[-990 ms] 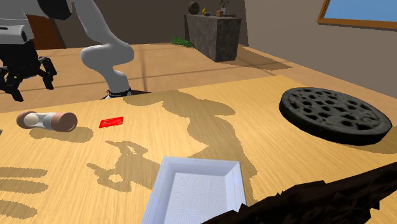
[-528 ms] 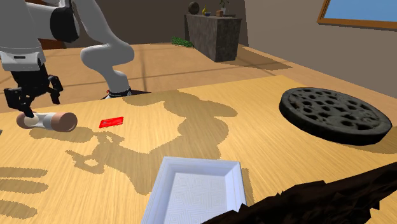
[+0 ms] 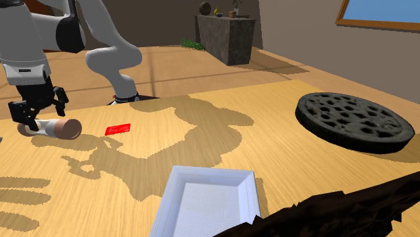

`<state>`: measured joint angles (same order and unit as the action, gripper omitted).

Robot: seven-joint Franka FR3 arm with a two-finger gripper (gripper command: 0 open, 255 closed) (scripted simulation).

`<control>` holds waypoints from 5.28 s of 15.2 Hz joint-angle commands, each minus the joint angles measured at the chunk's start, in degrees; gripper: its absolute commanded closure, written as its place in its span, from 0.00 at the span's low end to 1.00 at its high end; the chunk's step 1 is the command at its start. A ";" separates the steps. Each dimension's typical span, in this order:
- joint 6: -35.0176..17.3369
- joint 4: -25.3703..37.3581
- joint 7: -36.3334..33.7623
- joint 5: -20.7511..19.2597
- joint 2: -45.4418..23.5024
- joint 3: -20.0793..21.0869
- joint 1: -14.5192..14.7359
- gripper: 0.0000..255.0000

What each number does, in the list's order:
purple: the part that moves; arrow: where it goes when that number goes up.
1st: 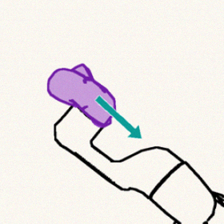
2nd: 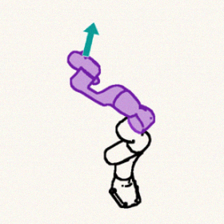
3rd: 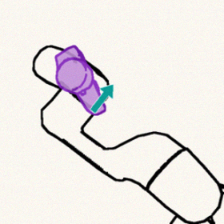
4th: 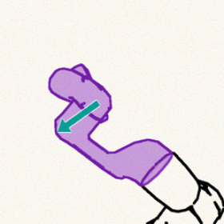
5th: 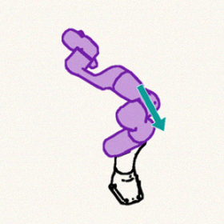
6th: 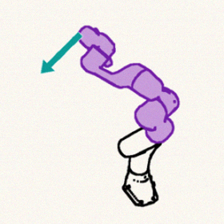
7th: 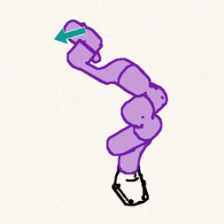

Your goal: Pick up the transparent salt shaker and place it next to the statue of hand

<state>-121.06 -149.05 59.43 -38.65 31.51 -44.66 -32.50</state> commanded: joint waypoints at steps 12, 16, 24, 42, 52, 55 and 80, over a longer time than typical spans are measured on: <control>-0.22 -0.09 0.15 -0.17 -0.06 -0.23 -0.11 1.00; 1.81 0.81 0.31 0.45 1.00 0.87 -0.17 1.00; 6.11 3.11 1.01 1.67 3.02 2.94 -0.32 0.00; -4.09 1.59 14.95 4.50 2.23 -15.02 2.27 0.00; -4.08 1.60 14.95 4.51 2.23 -15.02 2.28 1.00; -3.12 1.96 14.92 4.65 2.78 -14.33 1.96 1.00; 17.64 14.95 15.59 10.20 9.52 -2.11 -0.19 1.00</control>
<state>-104.17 -134.71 75.00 -28.70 40.95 -47.15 -32.72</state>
